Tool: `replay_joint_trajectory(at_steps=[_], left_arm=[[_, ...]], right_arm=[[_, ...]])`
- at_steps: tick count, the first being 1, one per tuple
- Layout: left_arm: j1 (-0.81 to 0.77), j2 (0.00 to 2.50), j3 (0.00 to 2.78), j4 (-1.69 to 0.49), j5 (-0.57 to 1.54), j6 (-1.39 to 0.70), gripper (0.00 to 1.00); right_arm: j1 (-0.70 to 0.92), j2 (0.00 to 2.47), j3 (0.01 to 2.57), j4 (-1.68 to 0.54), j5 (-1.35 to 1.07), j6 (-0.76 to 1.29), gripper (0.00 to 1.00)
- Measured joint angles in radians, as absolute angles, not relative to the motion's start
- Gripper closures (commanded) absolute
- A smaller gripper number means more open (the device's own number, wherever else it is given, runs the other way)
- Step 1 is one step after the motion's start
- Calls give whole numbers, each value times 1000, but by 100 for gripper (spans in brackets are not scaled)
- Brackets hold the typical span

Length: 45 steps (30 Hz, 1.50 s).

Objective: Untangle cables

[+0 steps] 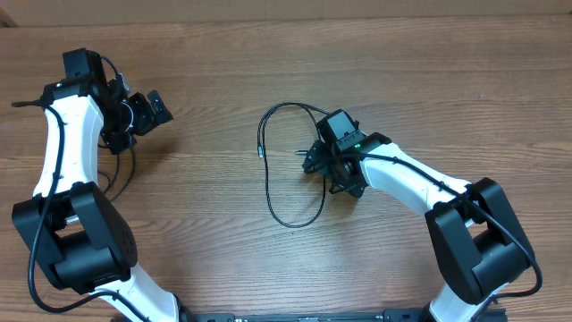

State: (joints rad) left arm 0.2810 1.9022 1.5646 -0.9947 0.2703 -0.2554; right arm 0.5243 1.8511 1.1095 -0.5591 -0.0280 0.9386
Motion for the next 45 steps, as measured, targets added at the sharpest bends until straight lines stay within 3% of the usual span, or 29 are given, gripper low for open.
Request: replay_joint_trajectory(at_steps=[14, 16, 17, 20, 26, 40, 41, 43, 45], left_arm=[[281, 1902, 1565, -995, 270, -255, 1], [281, 1902, 1565, -995, 270, -255, 0], [281, 1902, 1565, -995, 270, -255, 0], [281, 1902, 1565, -995, 270, -255, 0], [281, 1902, 1565, -995, 271, -255, 1], [263, 1902, 1545, -1088, 392, -255, 1], [254, 1902, 1538, -1093, 409, -251, 0], [231, 1902, 1523, -1107, 435, -234, 1], [200, 1902, 1499, -1115, 452, -218, 1]], right_arm=[[524, 1861, 1110, -492, -37, 938, 1], [524, 1861, 1110, -491, -36, 929, 13], [524, 1861, 1110, -492, -36, 921, 31], [524, 1869, 1109, -488, -37, 886, 61], [524, 1888, 1102, -453, -66, 799, 95], [524, 1888, 1100, -437, -87, 712, 96], [524, 1888, 1100, -435, -88, 710, 85], [524, 1888, 1100, -428, -90, 702, 51], [524, 1888, 1100, -416, -90, 707, 46]])
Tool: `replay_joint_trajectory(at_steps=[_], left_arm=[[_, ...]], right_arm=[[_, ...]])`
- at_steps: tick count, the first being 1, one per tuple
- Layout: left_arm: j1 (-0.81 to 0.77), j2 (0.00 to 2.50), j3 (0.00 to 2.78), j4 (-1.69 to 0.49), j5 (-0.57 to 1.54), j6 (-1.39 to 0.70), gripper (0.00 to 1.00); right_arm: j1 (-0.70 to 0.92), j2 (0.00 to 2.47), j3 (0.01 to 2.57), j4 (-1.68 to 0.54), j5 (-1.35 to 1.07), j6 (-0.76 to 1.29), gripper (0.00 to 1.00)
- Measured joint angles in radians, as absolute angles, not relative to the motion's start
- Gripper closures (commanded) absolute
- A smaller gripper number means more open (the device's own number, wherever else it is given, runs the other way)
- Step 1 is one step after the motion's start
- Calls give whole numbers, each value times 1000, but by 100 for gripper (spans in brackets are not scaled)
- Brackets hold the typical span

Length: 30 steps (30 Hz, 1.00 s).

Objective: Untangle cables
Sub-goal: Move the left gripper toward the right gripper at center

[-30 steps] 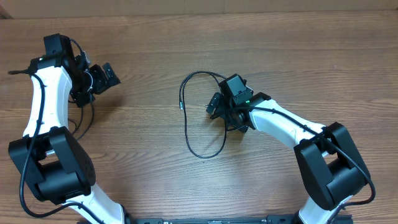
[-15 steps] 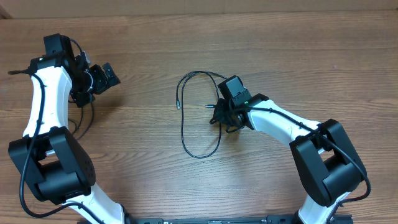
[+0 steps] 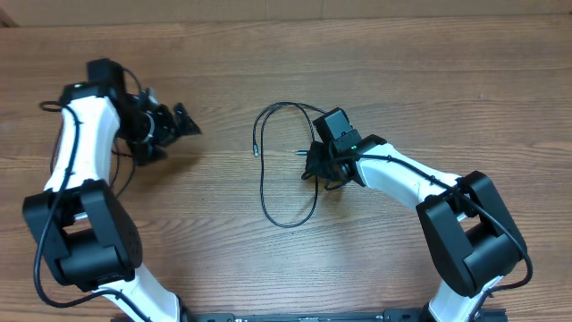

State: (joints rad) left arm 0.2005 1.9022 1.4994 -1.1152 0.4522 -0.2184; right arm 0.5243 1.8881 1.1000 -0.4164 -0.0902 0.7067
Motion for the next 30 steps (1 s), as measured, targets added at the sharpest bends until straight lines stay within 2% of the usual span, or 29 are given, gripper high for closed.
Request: replay_joint_trajectory(at_steps=[2, 4, 5, 6, 7, 8, 9, 11, 13, 15, 18, 20, 24, 26, 30], left_arm=[[165, 1902, 1474, -1116, 464, -203, 1], [129, 1902, 1452, -1115, 472, -198, 0], [111, 1902, 1444, -1114, 475, -196, 1], [92, 1903, 1439, -1112, 476, -192, 0], [80, 1903, 1438, -1110, 476, -189, 7], [66, 1903, 1437, -1106, 477, -186, 45], [52, 1903, 1436, -1092, 478, -183, 60], [30, 1903, 1433, -1047, 479, -191, 65], [9, 1903, 1433, -1019, 479, -206, 64], [-21, 1903, 1429, -1002, 476, -212, 58], [-84, 1903, 1404, -980, 447, -226, 50], [-125, 1903, 1381, -968, 422, -233, 49], [-191, 1903, 1350, -964, 379, -233, 50], [-209, 1903, 1346, -962, 361, -233, 49], [-222, 1903, 1346, -950, 339, -238, 39]], right_arm=[[524, 1888, 1100, -405, -89, 704, 41], [523, 1888, 1100, -394, -84, 701, 29], [522, 1888, 1100, -388, -79, 700, 16], [521, 1888, 1099, -376, -75, 705, 7], [521, 1888, 1100, -361, -70, 702, 2], [521, 1888, 1100, -347, -70, 702, 1], [521, 1886, 1101, -329, -67, 699, 1], [519, 1890, 1100, -313, -51, 699, 2], [519, 1893, 1100, -292, -35, 700, 7], [519, 1902, 1100, -268, -26, 700, 12], [519, 1919, 1100, -237, -17, 701, 27], [519, 1926, 1100, -227, -10, 700, 43], [519, 1939, 1100, -224, -7, 700, 83], [519, 1943, 1099, -233, -7, 702, 96], [519, 1950, 1097, -242, -6, 701, 96]])
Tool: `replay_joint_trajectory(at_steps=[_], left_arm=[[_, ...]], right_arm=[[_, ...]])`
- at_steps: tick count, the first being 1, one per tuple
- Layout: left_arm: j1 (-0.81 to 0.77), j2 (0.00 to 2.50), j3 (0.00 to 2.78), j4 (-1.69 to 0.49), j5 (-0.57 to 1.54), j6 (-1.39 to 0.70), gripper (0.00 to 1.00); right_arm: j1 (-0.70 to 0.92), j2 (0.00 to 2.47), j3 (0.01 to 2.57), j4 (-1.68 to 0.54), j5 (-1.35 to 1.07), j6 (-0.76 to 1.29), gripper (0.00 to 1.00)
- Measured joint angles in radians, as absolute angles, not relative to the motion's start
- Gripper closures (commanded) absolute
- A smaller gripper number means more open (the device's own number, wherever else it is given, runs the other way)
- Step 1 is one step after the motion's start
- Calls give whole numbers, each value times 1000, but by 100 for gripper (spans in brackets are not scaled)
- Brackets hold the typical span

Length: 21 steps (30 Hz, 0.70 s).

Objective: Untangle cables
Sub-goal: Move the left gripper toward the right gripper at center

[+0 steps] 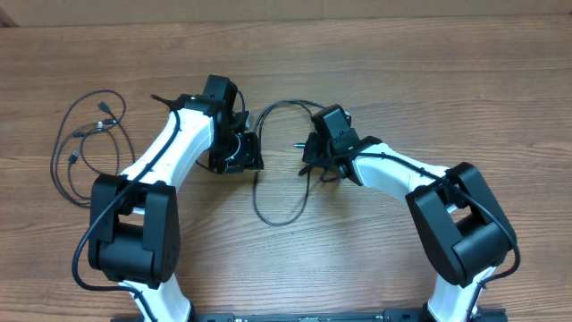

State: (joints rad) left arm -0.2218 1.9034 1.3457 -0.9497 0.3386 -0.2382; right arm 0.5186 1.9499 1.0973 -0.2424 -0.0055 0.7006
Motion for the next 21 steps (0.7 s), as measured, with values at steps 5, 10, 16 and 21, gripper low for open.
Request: replay_joint_trajectory(at_steps=[5, 10, 16, 21], left_arm=[[-223, 1903, 1346, -946, 326, -246, 24], [-223, 1903, 1346, -946, 332, -258, 16], [-223, 1903, 1346, -945, 436, -195, 15], [-223, 1903, 1346, -945, 615, -65, 18]], right_arm=[[512, 1943, 1098, -277, -20, 686, 96], [444, 1933, 1098, -289, -229, 549, 96], [326, 1932, 1098, -278, -707, 334, 96], [242, 1927, 1098, -309, -978, 230, 96]])
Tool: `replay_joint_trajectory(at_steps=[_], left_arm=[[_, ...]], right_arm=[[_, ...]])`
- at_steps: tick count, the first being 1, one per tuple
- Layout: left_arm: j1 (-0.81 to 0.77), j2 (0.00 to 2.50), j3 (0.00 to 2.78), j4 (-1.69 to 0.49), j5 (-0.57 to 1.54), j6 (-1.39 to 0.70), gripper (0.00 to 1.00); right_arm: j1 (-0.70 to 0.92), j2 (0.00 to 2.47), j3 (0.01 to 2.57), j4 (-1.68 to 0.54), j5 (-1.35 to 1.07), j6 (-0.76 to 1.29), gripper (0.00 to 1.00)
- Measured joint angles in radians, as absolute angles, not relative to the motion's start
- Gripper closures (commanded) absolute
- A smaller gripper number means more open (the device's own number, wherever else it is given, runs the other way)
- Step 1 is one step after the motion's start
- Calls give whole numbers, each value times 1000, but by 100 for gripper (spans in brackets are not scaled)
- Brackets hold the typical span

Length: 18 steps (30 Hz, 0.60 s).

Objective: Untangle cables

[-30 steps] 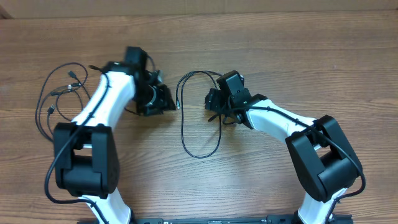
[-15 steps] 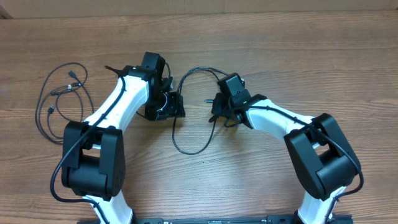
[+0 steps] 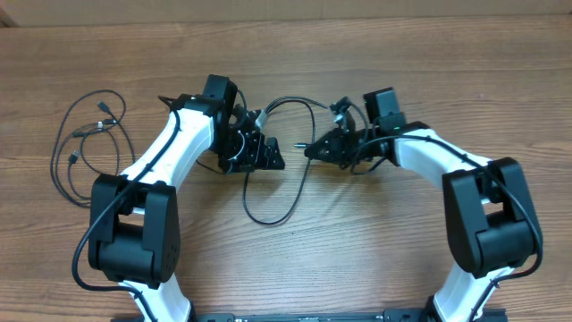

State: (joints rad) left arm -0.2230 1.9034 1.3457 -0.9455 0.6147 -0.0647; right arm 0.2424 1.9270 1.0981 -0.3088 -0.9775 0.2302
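A thin black cable point(image 3: 268, 220) lies in a loop at the table's middle, between my two grippers. One strand arches over the top from a light plug point(image 3: 259, 115). My left gripper point(image 3: 271, 156) points right at the loop's left side, its fingers close together on the strand there. My right gripper point(image 3: 318, 148) points left and is shut on the cable's right side, with a small connector tip point(image 3: 302, 144) sticking out of it. A second black cable point(image 3: 85, 134) lies loosely coiled at the far left, apart from both grippers.
The wooden table point(image 3: 402, 259) carries only the two cables. A pale wall or cardboard edge point(image 3: 286, 9) runs along the back. Both arm bases stand at the front edge.
My left gripper has moved a little to the right along the loop's left side and turned to point right. My right wrist has swung up and right, its gripper still on the cable. The loop's bottom shifted left.
At first my left gripper was at the far left, over the second cable, while my right held the middle loop. The left then moved toward the middle, leaving that cable coiled at the left. It reached the loop's left side and now both grippers hold the loop.
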Motion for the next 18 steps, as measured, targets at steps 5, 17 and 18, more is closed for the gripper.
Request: replay_joint_trajectory(at_steps=[5, 17, 18], left_arm=[[-231, 1903, 1346, -918, 731, 18, 21], [-357, 1909, 1346, -879, 814, 67, 25], [-367, 1910, 1346, -874, 819, 73, 27]], right_arm=[[196, 1927, 1098, -326, -1066, 209, 96], [204, 1927, 1098, -269, -1122, 365, 96], [204, 1927, 1098, -266, -1122, 374, 96]])
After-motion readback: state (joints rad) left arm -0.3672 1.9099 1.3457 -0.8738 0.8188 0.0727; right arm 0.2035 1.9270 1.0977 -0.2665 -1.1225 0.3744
